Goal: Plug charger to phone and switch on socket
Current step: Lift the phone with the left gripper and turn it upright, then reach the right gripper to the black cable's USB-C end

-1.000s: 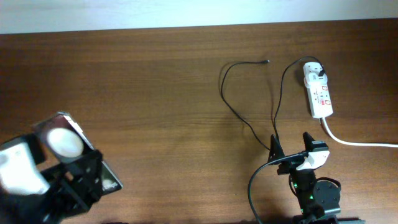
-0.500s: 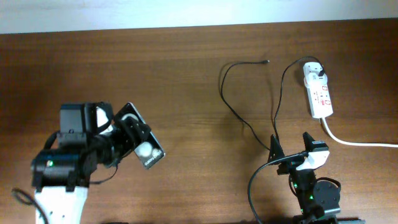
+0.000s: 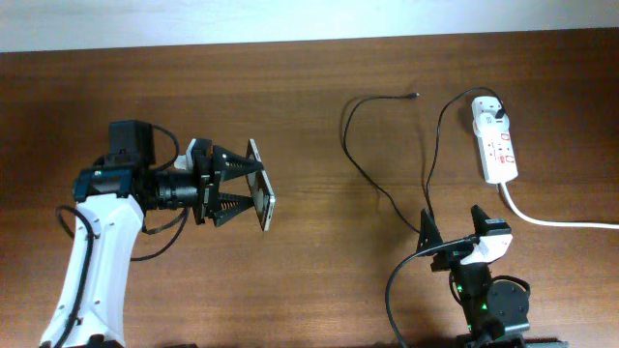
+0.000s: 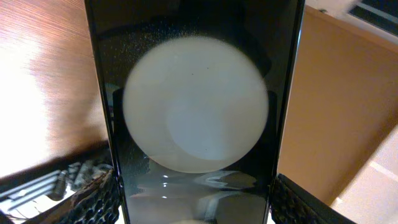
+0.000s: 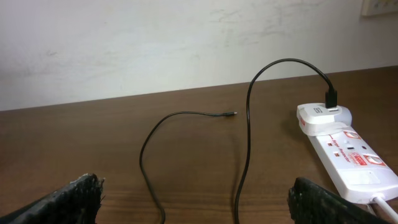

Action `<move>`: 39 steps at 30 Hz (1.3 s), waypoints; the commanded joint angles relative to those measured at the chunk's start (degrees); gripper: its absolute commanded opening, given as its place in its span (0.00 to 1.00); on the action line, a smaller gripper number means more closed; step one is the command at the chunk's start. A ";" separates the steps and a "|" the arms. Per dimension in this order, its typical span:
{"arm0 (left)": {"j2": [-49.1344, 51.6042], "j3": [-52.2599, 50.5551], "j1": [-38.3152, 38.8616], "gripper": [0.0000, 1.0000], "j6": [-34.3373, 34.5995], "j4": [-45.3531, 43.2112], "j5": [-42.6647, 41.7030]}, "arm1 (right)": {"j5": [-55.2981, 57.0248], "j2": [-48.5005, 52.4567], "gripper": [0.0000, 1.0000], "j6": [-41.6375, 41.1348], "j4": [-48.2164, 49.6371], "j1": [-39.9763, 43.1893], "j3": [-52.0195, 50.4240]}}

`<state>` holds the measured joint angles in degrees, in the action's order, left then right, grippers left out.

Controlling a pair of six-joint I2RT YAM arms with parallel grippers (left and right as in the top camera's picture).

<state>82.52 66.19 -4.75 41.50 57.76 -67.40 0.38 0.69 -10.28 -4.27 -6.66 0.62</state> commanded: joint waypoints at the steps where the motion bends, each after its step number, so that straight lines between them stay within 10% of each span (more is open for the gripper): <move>1: -0.24 0.20 -0.31 0.59 1.81 -0.26 -9.55 | -0.11 -0.33 0.99 0.42 -0.28 -0.46 -0.31; 12: -0.24 0.20 -0.28 0.60 1.77 -0.09 -12.26 | -2.49 -0.33 0.99 0.37 0.13 -0.46 -0.31; 19: -0.24 0.20 -0.31 0.63 1.77 -0.31 -6.19 | -49.00 -0.28 0.99 -46.29 1.46 -0.46 -0.31; 34: -0.24 0.20 -0.31 0.64 1.75 -6.34 -6.05 | -52.00 10.14 0.99 -39.19 -4.81 -0.46 8.83; 39: -0.24 0.20 -0.31 0.63 1.77 -6.36 -4.48 | -41.90 32.70 0.99 -19.91 -31.61 -0.46 34.95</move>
<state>82.52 66.08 -4.86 43.38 51.53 -71.33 -46.87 28.40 -37.82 -29.43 -6.76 25.71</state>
